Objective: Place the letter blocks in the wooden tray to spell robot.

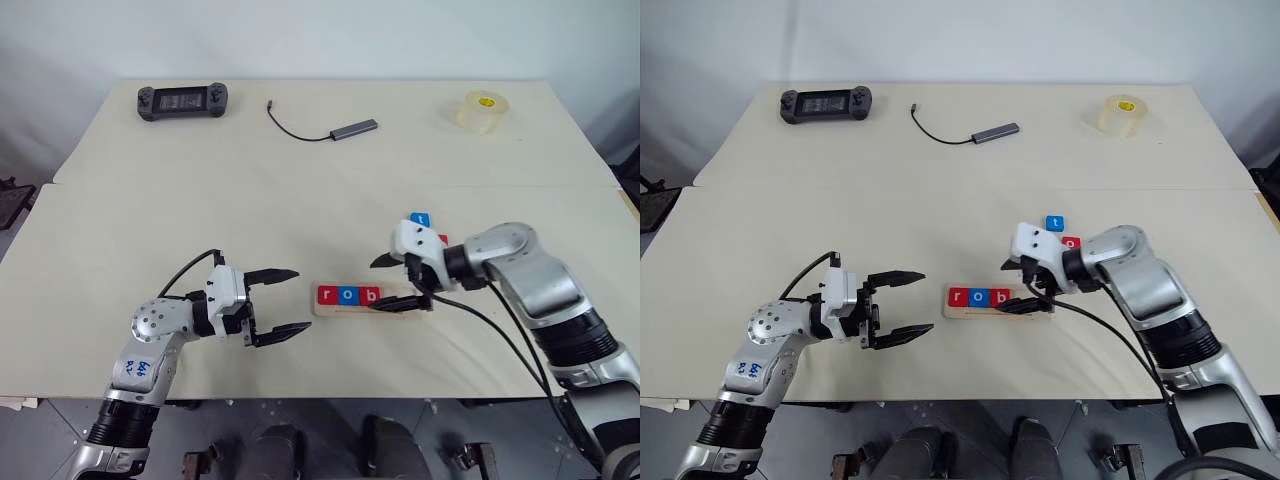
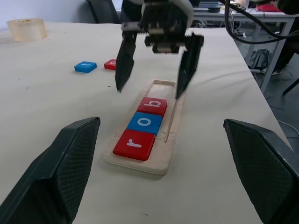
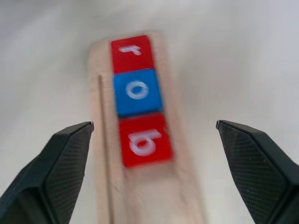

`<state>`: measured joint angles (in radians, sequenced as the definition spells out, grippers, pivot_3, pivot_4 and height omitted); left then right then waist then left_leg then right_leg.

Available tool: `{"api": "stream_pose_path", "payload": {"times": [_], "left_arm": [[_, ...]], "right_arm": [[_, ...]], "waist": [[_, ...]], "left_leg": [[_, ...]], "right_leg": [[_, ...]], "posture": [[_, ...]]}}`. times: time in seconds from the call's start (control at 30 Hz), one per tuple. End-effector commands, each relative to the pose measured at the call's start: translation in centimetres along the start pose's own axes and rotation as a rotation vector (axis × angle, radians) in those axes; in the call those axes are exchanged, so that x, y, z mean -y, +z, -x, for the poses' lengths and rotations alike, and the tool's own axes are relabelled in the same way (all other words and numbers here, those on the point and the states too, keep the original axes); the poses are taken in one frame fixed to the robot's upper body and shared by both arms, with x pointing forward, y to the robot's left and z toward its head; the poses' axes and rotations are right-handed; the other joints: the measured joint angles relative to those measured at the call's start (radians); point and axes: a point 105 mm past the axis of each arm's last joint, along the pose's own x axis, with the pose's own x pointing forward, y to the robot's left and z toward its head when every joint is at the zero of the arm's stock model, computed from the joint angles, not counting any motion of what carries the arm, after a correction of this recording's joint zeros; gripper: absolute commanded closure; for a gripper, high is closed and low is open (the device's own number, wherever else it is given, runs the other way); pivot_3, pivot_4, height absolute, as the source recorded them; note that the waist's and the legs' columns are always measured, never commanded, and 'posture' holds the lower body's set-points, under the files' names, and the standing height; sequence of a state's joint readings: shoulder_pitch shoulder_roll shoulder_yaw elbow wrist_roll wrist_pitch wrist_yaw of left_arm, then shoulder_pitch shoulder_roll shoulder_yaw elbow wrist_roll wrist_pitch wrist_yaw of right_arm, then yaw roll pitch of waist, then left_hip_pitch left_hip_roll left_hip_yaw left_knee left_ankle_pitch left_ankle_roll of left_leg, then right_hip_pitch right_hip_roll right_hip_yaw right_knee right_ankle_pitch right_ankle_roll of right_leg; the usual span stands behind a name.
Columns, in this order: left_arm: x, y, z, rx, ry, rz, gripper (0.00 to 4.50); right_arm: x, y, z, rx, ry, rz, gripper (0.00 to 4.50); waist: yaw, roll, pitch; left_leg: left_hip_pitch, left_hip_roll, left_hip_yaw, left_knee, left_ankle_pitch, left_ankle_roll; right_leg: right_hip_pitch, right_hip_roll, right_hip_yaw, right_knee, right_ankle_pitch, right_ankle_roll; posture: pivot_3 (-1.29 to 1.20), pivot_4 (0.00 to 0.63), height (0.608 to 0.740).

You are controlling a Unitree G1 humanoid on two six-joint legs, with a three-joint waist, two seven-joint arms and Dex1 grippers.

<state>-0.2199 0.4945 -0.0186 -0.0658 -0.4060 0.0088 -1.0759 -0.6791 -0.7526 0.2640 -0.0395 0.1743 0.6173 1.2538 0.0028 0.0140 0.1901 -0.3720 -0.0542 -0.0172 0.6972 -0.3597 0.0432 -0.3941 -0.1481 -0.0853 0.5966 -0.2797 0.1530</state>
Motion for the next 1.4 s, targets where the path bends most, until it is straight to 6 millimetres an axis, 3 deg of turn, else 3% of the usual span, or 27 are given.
{"api": "stream_pose_path", "payload": {"times": [0.03,0.23,0.33,0.43,0.63,0.8,0.87,0.97,1.07,1.2,1.3,1.4], "left_arm": [[-0.1,0.8,0.1,0.011,0.004,-0.047,0.00],[0.0,0.4,0.7,0.000,0.030,-0.038,0.00],[-0.3,0.2,1.1,-0.002,0.056,-0.030,0.00],[-0.8,0.1,1.4,-0.010,0.079,-0.022,0.00],[-2.5,0.1,3.0,-0.025,0.167,-0.015,0.00],[-2.4,0.0,3.1,-0.030,0.160,-0.014,0.00],[-2.5,0.1,2.9,-0.026,0.155,-0.018,0.00],[-2.5,0.3,2.4,-0.016,0.144,-0.029,0.00],[-2.6,0.5,2.1,-0.005,0.139,-0.031,0.00],[-2.5,0.8,1.8,0.005,0.138,-0.037,0.00],[-2.4,0.8,1.9,0.006,0.148,-0.042,0.00],[-2.1,0.7,1.9,0.005,0.153,-0.043,0.00]], "right_arm": [[0.5,-0.4,2.2,0.034,-0.069,0.002,0.04],[1.4,-4.0,7.4,0.119,-0.343,-0.126,0.04],[0.2,-6.0,9.7,0.210,-0.492,-0.118,0.04],[-2.2,-7.8,11.6,0.308,-0.607,-0.091,0.04],[-5.3,-11.7,13.8,0.321,-0.829,-0.143,0.04],[-5.7,-12.5,14.1,0.362,-0.942,-0.166,0.04],[-5.1,-11.9,13.7,0.378,-0.945,-0.140,0.04],[-2.3,-9.7,13.1,0.396,-0.926,-0.096,0.04],[0.7,-8.7,11.9,0.331,-0.886,-0.166,0.04],[3.2,-6.3,11.0,0.334,-0.832,-0.219,0.04],[5.8,-5.9,10.3,0.228,-0.851,-0.278,0.04],[7.1,-5.2,9.3,0.193,-0.829,-0.362,0.04]], "waist": [[0.001,0.000,0.000],[0.011,0.000,0.000],[0.024,0.000,0.000],[0.027,0.000,0.000],[0.018,0.000,0.000],[0.016,0.001,-0.001],[0.016,0.001,-0.001],[0.010,0.001,-0.001],[0.007,0.002,-0.001],[0.009,0.002,-0.001],[0.009,0.002,-0.001],[0.013,0.002,-0.001]], "left_leg": [[0.000,0.000,0.000,0.000,0.000,0.000],[0.000,0.000,0.000,-0.001,0.000,0.000],[0.000,0.000,0.001,-0.002,0.000,0.000],[0.000,0.000,0.001,-0.002,0.000,0.000],[0.004,0.000,0.004,-0.002,0.000,0.000],[0.007,0.001,0.007,-0.002,0.000,0.000],[0.007,0.001,0.007,-0.002,0.000,0.000],[0.007,0.001,0.007,-0.002,0.000,0.000],[0.007,0.001,0.008,-0.001,0.000,0.001],[0.004,0.002,0.005,-0.001,0.000,0.000],[0.003,0.002,0.005,-0.001,0.000,0.000],[0.002,0.001,0.004,0.000,0.000,0.000]], "right_leg": [[0.000,0.000,0.000,0.000,0.000,0.000],[0.000,0.000,0.000,0.000,0.000,0.000],[0.000,0.000,0.000,-0.001,0.000,0.000],[0.001,0.000,0.000,-0.001,0.000,0.000],[0.002,0.001,0.003,0.000,0.000,0.001],[0.001,0.001,0.008,0.004,0.000,0.000],[0.001,0.001,0.008,0.004,0.000,0.000],[0.001,0.001,0.008,0.004,0.000,0.000],[0.000,0.001,0.009,0.005,0.000,0.000],[-0.001,0.001,0.007,0.006,-0.001,-0.002],[-0.002,0.001,0.006,0.006,-0.001,-0.002],[-0.002,0.001,0.005,0.005,-0.001,-0.002]], "posture": [[0.00,0.150,0.740],[0.00,0.150,0.740],[0.00,0.150,0.740],[0.00,0.150,0.740],[0.00,0.150,0.740],[0.00,0.150,0.740],[0.00,0.150,0.740],[0.00,0.150,0.740],[0.00,0.150,0.740],[0.00,0.150,0.740],[0.00,0.150,0.740],[0.00,0.150,0.740]]}}
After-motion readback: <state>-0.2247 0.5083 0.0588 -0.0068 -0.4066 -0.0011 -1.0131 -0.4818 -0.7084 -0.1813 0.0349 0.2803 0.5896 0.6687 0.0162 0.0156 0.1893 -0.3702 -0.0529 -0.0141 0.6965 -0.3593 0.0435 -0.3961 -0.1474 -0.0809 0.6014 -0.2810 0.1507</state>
